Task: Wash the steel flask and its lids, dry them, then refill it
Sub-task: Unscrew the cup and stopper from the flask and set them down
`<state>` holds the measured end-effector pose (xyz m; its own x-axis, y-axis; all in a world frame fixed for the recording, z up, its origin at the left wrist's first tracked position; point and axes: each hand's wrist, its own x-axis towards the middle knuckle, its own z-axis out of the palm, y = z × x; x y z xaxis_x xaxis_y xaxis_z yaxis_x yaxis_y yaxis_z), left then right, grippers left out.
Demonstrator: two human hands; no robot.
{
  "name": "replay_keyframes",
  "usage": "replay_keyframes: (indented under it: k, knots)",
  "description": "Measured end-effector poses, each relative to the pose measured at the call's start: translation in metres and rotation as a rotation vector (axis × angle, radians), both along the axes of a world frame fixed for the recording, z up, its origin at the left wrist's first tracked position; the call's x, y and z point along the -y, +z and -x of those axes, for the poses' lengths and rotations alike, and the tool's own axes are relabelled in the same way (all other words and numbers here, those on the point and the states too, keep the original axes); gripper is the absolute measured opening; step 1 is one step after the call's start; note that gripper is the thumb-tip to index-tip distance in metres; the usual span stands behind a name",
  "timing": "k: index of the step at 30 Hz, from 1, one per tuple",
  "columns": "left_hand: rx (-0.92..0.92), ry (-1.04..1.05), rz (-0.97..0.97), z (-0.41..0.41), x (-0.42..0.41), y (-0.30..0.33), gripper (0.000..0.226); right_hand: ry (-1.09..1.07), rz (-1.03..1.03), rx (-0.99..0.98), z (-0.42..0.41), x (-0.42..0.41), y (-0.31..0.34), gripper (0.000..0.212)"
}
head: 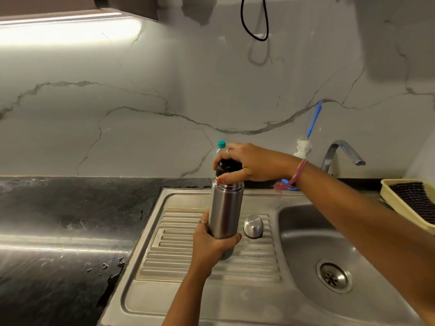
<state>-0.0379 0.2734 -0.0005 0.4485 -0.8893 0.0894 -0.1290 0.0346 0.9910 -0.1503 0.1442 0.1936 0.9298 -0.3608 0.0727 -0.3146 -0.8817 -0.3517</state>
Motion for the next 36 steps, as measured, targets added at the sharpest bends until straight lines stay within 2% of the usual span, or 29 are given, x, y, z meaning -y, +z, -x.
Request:
replay_keyframes:
  k: [2, 5, 7, 10, 11, 13, 15, 16, 18, 20, 23, 25, 28, 32, 34, 36]
  knots:
    - [-0.004, -0.007, -0.008, 0.000, -0.001, -0.003, 0.075, 0.083, -0.094, -0.055, 0.005, 0.007, 0.010, 0.037]
    - [-0.020, 0.004, -0.014, 0.001, -0.001, -0.005, 0.078, 0.122, -0.184, -0.143, 0.012, 0.011, 0.026, 0.046]
    - [-0.033, 0.013, -0.017, 0.001, 0.000, -0.006, 0.079, 0.062, -0.151, -0.150, 0.012, 0.008, 0.033, 0.058]
    - [-0.030, 0.016, -0.016, 0.001, 0.001, -0.005, 0.076, -0.124, 0.009, -0.235, 0.003, -0.003, 0.029, 0.088]
    - [-0.026, 0.012, -0.014, 0.001, 0.001, -0.005, 0.076, -0.152, 0.050, -0.258, 0.000, -0.006, 0.026, 0.086]
    - [-0.020, 0.006, -0.010, 0.000, 0.002, -0.004, 0.076, -0.134, 0.109, -0.256, -0.005, -0.006, 0.020, 0.066]
    - [-0.020, 0.005, -0.007, -0.001, 0.001, -0.006, 0.080, -0.049, 0.066, -0.251, -0.005, -0.004, 0.025, 0.049]
    - [-0.019, 0.005, -0.009, -0.002, 0.001, -0.008, 0.081, 0.007, -0.012, -0.261, -0.002, -0.002, 0.029, 0.050]
    - [-0.013, 0.004, -0.013, -0.002, 0.000, -0.010, 0.082, 0.043, -0.136, -0.289, 0.001, 0.002, 0.034, 0.065]
    - [-0.010, 0.005, -0.014, -0.002, 0.001, -0.011, 0.083, -0.036, -0.089, -0.289, -0.001, 0.000, 0.031, 0.071]
    - [-0.010, 0.005, -0.010, -0.001, 0.001, -0.011, 0.082, -0.102, 0.094, -0.286, -0.008, -0.001, 0.022, 0.061]
    - [-0.018, 0.009, -0.012, -0.001, 0.001, -0.012, 0.085, -0.027, 0.048, -0.273, -0.008, -0.001, 0.023, 0.050]
    - [-0.034, 0.017, -0.015, -0.001, 0.000, -0.013, 0.089, 0.040, -0.057, -0.293, -0.001, 0.003, 0.030, 0.068]
    - [-0.035, 0.017, -0.011, -0.001, -0.001, -0.013, 0.086, -0.163, 0.208, -0.288, -0.010, -0.007, 0.019, 0.079]
    - [-0.033, 0.015, -0.011, -0.001, -0.001, -0.013, 0.084, -0.164, 0.275, -0.282, -0.015, -0.009, 0.016, 0.071]
    - [-0.041, 0.015, -0.016, -0.001, -0.001, -0.013, 0.084, -0.046, 0.183, -0.283, -0.013, -0.008, 0.022, 0.050]
